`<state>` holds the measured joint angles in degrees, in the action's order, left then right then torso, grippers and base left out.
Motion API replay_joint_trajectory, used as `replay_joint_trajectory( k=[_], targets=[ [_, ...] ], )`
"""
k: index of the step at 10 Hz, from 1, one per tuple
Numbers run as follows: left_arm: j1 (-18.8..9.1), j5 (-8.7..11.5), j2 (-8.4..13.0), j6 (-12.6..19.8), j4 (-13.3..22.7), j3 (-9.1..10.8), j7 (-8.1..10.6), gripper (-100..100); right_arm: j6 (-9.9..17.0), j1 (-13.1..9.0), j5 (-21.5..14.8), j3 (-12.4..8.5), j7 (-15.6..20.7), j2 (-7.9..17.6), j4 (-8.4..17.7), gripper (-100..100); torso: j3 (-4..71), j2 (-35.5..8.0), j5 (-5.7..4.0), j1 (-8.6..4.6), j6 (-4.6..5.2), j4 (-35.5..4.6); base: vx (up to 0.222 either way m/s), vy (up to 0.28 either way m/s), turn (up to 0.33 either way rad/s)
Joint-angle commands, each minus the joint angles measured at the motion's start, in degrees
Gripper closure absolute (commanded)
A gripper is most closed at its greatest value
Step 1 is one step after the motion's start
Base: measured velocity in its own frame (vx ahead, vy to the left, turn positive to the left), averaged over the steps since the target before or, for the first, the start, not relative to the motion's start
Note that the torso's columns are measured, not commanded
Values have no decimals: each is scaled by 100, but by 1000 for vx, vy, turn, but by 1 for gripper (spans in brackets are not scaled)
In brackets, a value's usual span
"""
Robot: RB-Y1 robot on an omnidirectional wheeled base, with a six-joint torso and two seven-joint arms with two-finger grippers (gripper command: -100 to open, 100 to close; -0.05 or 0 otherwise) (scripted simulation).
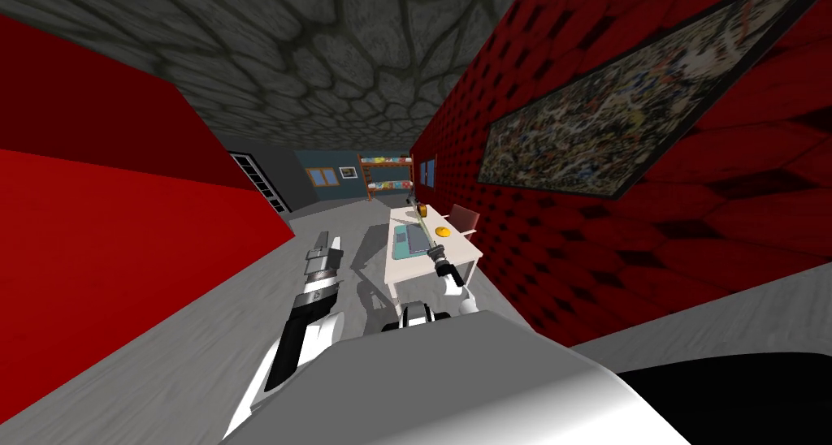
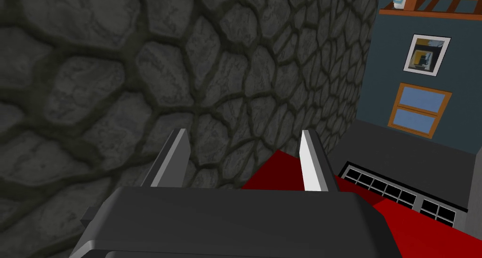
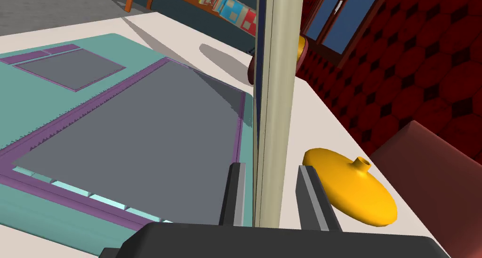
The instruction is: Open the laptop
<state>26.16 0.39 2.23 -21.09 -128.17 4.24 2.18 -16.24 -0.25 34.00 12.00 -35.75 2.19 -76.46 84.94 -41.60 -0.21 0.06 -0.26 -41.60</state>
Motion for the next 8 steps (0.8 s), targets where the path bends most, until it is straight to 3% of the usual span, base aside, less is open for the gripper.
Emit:
replay_joint_trajectory(
  k=[1,3,8],
  targets=[
    [0,0,0,0,0,0,0,0,-223,3,-224,0,208,51,248,100,-2,-7,7,-12,13,-25,2,35,54],
    [1,0,0,0,0,0,0,0,-323,7,-328,-2,299,76,367,100,-5,-10,4,-19,24,-20,14,40,26],
    [0,0,0,0,0,0,0,0,-819,29,-851,-11,757,202,963,100,15,28,-3,-46,34,-5,15,35,35]
  ],
)
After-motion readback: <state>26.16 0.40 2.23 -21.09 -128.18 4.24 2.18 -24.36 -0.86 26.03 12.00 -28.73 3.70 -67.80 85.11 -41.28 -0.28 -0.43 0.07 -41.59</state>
